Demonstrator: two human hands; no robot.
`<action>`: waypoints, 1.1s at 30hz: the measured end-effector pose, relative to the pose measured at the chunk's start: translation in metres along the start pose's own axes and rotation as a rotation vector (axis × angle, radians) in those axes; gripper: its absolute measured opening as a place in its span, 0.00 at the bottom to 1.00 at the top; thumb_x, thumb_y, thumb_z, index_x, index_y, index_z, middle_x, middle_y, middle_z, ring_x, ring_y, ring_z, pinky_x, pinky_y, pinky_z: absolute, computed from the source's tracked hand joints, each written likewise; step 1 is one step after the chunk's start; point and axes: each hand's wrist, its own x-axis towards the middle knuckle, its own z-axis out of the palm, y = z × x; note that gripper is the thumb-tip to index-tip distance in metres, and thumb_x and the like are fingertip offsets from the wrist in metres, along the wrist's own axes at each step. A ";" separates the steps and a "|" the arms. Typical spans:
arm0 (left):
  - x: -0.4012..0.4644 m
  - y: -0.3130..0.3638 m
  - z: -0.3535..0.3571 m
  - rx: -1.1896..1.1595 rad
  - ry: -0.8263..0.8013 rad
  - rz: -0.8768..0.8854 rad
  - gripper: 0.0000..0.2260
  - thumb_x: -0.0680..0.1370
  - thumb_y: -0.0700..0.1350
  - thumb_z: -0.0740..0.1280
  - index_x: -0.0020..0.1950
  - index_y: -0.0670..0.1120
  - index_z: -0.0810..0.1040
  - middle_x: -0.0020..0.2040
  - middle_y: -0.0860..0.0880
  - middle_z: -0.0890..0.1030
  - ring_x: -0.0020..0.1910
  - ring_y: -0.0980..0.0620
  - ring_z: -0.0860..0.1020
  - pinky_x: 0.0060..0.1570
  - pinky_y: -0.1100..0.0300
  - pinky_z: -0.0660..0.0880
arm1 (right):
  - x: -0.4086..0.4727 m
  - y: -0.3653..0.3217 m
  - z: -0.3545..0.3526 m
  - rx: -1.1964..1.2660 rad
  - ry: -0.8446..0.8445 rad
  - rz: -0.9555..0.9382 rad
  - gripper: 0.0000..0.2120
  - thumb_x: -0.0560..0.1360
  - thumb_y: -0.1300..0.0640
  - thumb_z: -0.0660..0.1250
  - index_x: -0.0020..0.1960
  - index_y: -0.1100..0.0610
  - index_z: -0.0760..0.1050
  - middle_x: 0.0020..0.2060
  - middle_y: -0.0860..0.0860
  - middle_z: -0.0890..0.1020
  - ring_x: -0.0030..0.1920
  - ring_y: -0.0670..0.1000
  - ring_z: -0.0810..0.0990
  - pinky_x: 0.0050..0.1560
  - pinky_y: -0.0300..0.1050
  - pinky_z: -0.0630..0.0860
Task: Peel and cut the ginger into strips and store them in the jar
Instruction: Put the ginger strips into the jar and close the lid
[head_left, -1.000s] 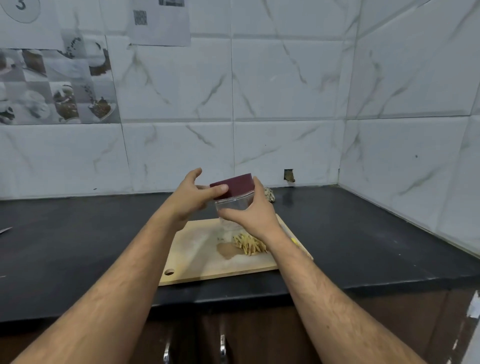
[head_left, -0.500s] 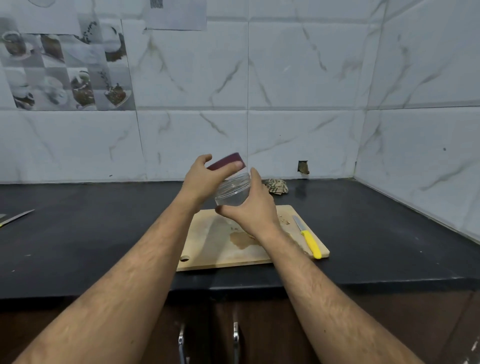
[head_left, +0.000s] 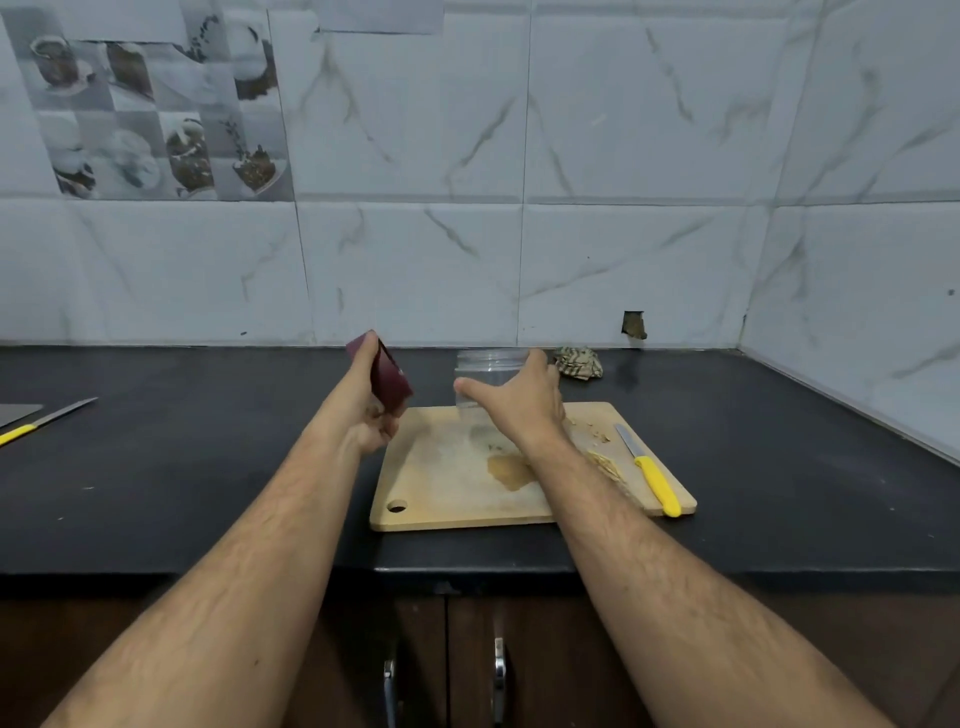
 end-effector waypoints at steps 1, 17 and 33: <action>0.003 -0.002 -0.003 0.005 0.000 -0.009 0.26 0.70 0.68 0.70 0.51 0.46 0.74 0.49 0.44 0.79 0.44 0.48 0.80 0.35 0.62 0.67 | 0.000 -0.001 0.006 -0.018 -0.027 0.001 0.46 0.65 0.38 0.77 0.72 0.58 0.61 0.66 0.55 0.69 0.64 0.56 0.72 0.58 0.50 0.70; 0.040 -0.009 -0.019 0.233 0.036 -0.056 0.32 0.77 0.70 0.58 0.65 0.44 0.70 0.56 0.38 0.80 0.42 0.37 0.83 0.29 0.49 0.81 | -0.005 0.007 0.024 -0.414 -0.063 -0.024 0.53 0.62 0.31 0.74 0.74 0.56 0.54 0.60 0.54 0.79 0.63 0.58 0.75 0.63 0.55 0.68; 0.072 -0.017 -0.017 0.638 0.197 0.054 0.25 0.81 0.62 0.56 0.50 0.39 0.75 0.37 0.41 0.81 0.28 0.48 0.78 0.30 0.59 0.78 | -0.002 0.009 0.018 -0.498 -0.089 -0.023 0.49 0.61 0.27 0.72 0.70 0.55 0.60 0.61 0.53 0.78 0.61 0.56 0.76 0.65 0.58 0.65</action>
